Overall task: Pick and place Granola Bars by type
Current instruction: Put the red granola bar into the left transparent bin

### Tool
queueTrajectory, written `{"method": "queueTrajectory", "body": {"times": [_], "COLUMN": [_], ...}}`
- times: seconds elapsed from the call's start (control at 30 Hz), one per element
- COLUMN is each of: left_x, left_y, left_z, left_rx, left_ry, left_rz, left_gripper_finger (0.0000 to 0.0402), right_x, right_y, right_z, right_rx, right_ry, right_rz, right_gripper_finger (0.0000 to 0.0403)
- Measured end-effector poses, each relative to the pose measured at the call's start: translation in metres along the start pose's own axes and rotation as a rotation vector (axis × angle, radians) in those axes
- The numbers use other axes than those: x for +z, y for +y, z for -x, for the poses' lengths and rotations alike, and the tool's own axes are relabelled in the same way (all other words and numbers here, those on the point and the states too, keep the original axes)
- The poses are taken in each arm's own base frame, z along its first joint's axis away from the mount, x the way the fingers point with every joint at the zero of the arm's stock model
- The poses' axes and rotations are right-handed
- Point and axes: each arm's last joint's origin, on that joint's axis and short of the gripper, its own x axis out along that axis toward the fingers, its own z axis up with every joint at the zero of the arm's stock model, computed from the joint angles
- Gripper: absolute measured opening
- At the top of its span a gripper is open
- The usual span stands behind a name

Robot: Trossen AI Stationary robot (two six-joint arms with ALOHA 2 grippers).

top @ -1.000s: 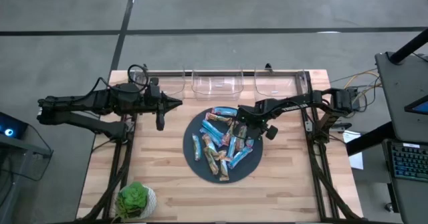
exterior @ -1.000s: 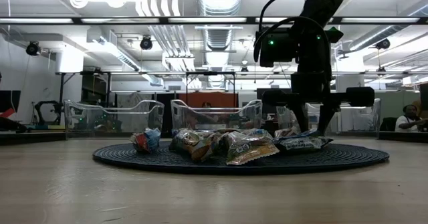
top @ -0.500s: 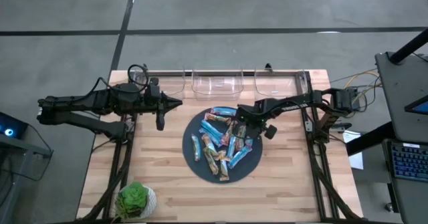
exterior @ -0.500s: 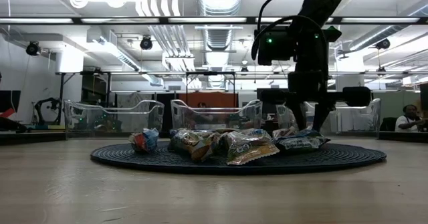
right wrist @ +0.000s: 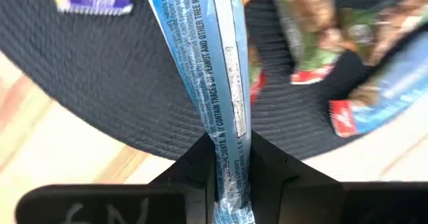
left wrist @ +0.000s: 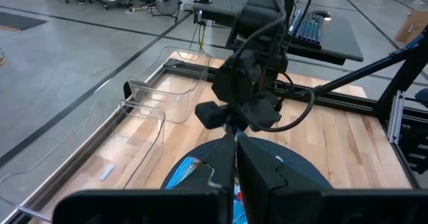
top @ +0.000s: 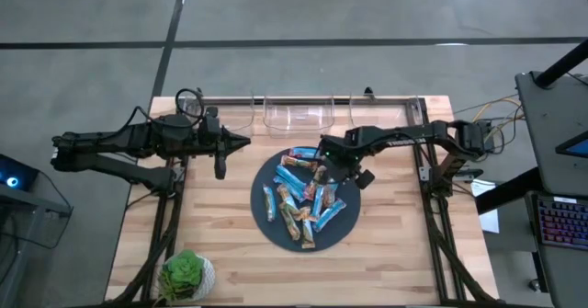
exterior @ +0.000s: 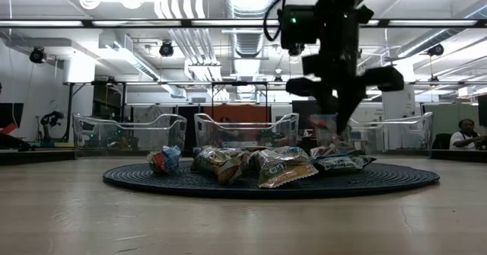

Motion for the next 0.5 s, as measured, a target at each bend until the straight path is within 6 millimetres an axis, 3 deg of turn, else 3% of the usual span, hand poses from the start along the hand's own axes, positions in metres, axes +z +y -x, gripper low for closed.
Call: {"method": "queueTrajectory", "body": {"times": [0.5], "left_x": [-0.002], "left_y": [0.002], "left_z": [0.008], "left_rx": [0.003], "left_ry": [0.020], "left_rz": [-0.035], "left_gripper_finger": [0.0000], "right_x": [0.032], "right_y": [-0.035], "right_z": [0.079], "right_rx": [-0.164], "right_ry": [-0.212], "right_rz": [-0.310], "right_gripper_finger": [0.0054]}}
